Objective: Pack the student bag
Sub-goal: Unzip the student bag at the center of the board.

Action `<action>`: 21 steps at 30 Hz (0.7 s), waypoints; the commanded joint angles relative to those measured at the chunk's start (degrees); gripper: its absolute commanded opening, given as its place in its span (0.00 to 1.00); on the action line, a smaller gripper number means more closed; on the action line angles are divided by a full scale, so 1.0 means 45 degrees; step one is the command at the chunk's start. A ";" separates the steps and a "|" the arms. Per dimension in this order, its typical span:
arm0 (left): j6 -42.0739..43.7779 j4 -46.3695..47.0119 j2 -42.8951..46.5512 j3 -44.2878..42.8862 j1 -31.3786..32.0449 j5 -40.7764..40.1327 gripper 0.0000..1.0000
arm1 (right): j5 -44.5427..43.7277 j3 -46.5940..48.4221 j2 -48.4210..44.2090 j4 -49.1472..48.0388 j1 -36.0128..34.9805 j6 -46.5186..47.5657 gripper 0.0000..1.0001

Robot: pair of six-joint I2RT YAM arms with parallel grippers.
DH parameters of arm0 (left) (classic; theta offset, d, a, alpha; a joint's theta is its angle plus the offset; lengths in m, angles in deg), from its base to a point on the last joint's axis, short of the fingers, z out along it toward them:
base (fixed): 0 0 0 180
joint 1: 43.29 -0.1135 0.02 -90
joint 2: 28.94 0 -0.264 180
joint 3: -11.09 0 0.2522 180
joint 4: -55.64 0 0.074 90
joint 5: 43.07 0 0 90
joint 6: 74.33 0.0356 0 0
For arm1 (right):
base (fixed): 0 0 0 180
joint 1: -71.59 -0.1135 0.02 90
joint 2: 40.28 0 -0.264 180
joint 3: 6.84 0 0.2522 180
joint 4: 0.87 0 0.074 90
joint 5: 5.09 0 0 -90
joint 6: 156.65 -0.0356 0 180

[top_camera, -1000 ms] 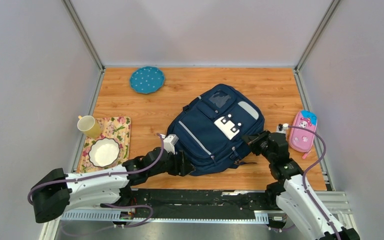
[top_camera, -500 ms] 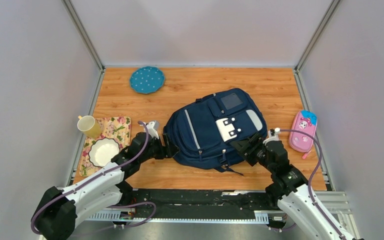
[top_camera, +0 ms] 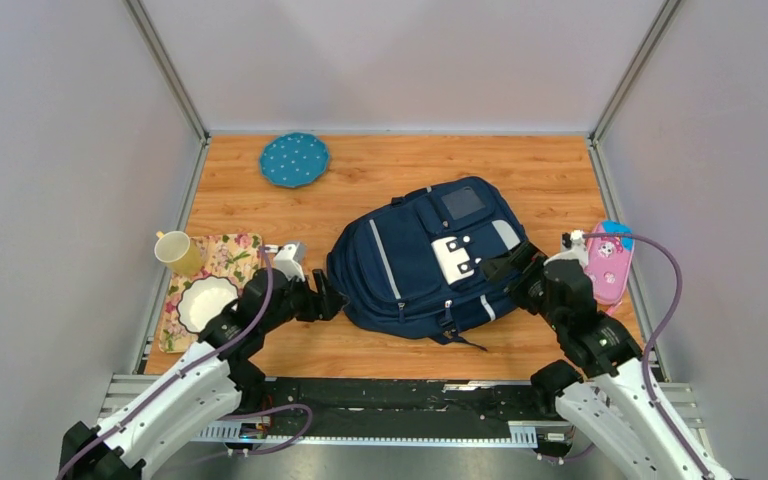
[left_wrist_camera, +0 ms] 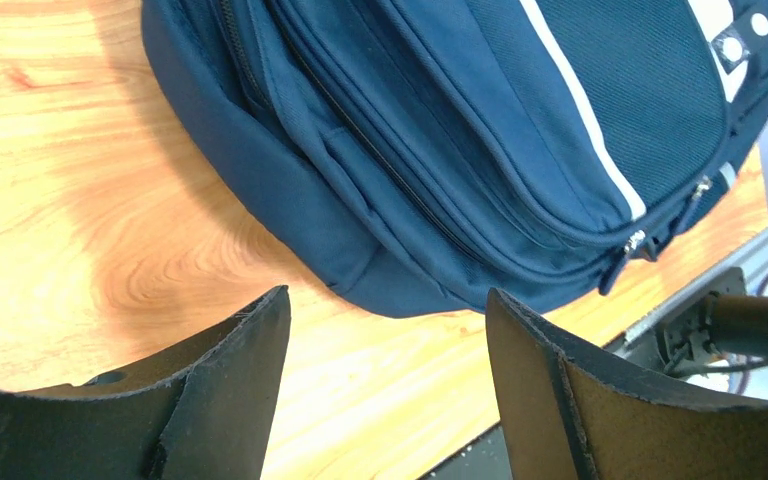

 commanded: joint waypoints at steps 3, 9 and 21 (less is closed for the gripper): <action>-0.0696 -0.0776 0.0999 0.0139 0.0120 0.1213 0.78 | -0.0899 0.0741 0.2074 0.0188 -0.0030 0.0720 1.00; -0.1243 -0.0484 0.0786 0.0043 0.2009 0.0474 0.79 | -0.2909 0.2008 0.1763 0.0090 0.0377 0.2337 1.00; 0.0044 0.0511 -0.1323 -0.2047 0.5237 -0.1696 0.79 | 0.3443 0.2989 0.6311 -0.1139 0.6547 0.4413 0.98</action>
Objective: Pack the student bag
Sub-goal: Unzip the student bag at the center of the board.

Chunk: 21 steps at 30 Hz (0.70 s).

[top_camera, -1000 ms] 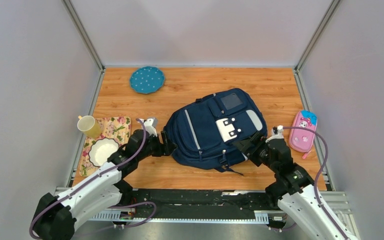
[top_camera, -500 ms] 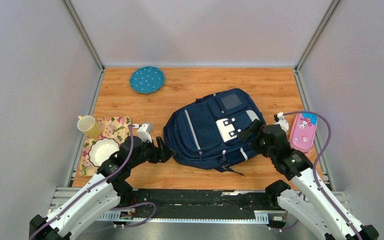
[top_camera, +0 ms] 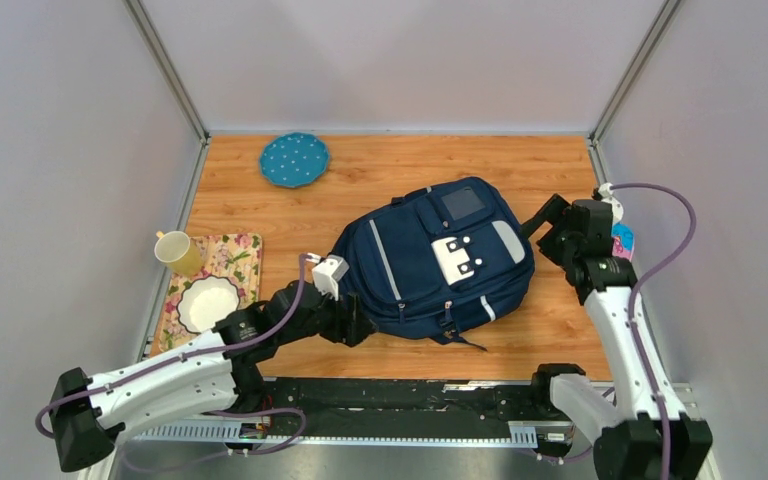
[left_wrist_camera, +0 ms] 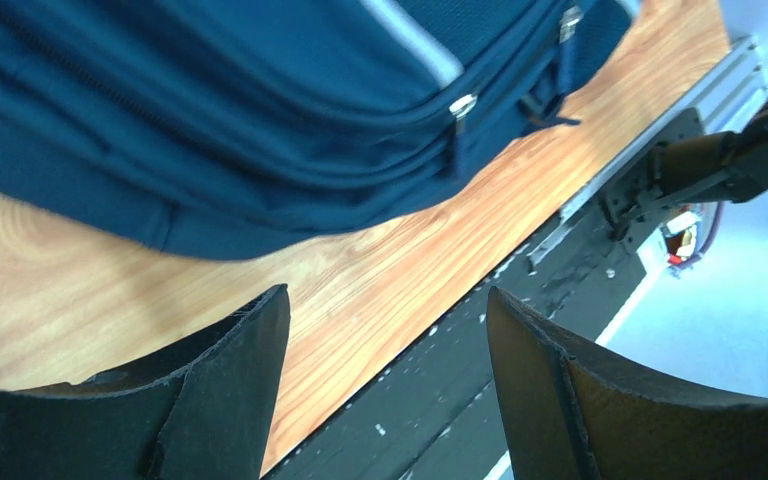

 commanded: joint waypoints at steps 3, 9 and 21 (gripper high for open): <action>0.1007 0.1689 -0.0533 -0.1222 0.0648 -0.0223 0.74 | 0.4815 -0.1107 0.1760 -0.1365 0.1346 0.0400 0.93; 0.1242 0.2238 -0.1353 -0.1574 0.0902 0.0442 0.74 | 0.7101 -0.3354 0.1295 -0.3142 0.1307 -0.1216 0.73; 0.1594 0.2414 -0.3755 -0.2629 0.2269 -0.0964 0.80 | 0.5098 -0.8025 -0.5580 -0.3830 -0.1169 -0.7080 0.27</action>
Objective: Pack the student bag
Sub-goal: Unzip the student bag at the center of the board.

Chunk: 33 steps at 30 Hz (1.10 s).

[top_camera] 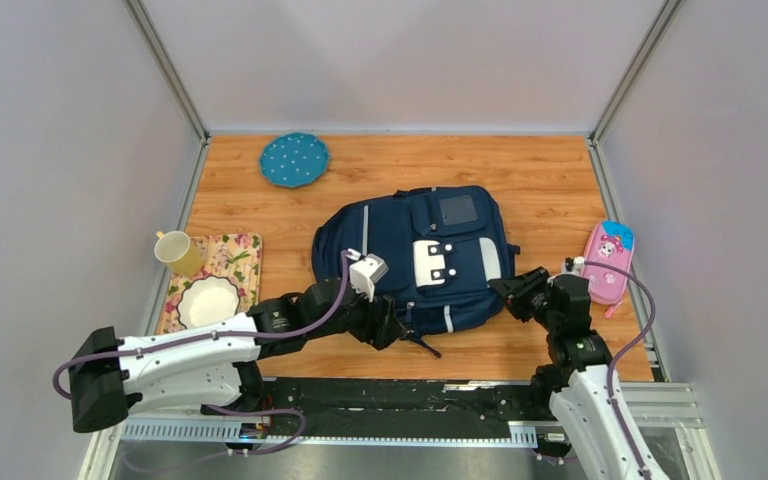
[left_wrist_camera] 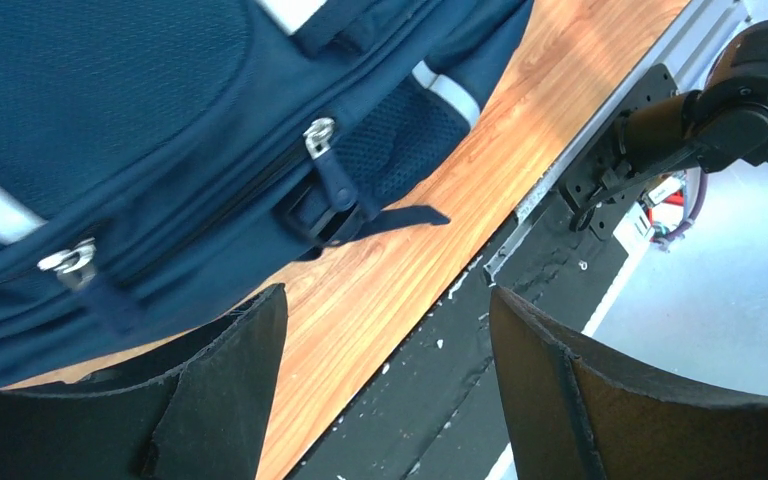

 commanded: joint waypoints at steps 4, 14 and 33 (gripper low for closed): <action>0.0409 0.1028 -0.1345 -0.0725 0.0771 -0.1248 0.80 | -0.1159 -0.0337 -0.2250 0.0808 -0.2309 -0.2575 0.27; 0.0038 0.2141 -0.2537 -0.0490 0.0810 -0.3414 0.77 | -0.1570 0.0190 -0.1646 0.0849 -0.3580 -0.2185 0.26; -0.1094 0.2571 -0.3826 -0.0451 0.0146 -0.2559 0.42 | -0.1200 0.0581 -0.1587 0.0575 -0.3717 -0.1677 0.27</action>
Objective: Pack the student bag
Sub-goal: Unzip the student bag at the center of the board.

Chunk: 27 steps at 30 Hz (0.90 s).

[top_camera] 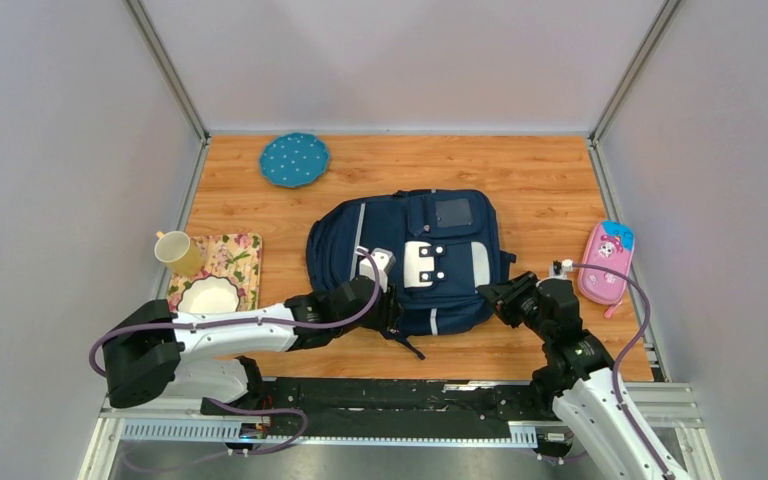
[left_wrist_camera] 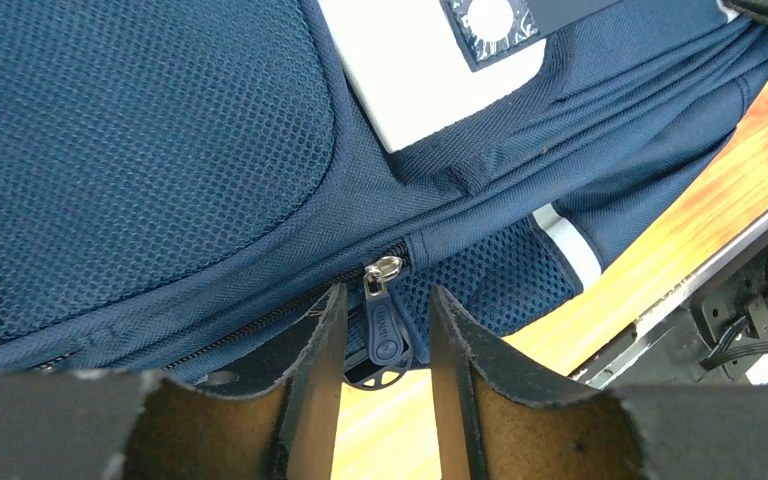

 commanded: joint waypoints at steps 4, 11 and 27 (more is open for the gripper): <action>-0.1149 0.0682 -0.0413 0.0009 -0.0097 0.1344 0.42 | 0.0889 0.0820 0.0006 -0.0430 -0.0235 0.0470 0.27; -0.1581 0.0799 -0.0139 0.0655 -0.0097 0.1169 0.38 | 0.1006 0.0917 -0.0052 -0.0489 -0.0235 0.0489 0.27; -0.1893 0.1969 -0.0393 0.0752 -0.0564 0.0876 0.54 | 0.1123 0.1191 0.0006 -0.0372 -0.0235 0.0782 0.28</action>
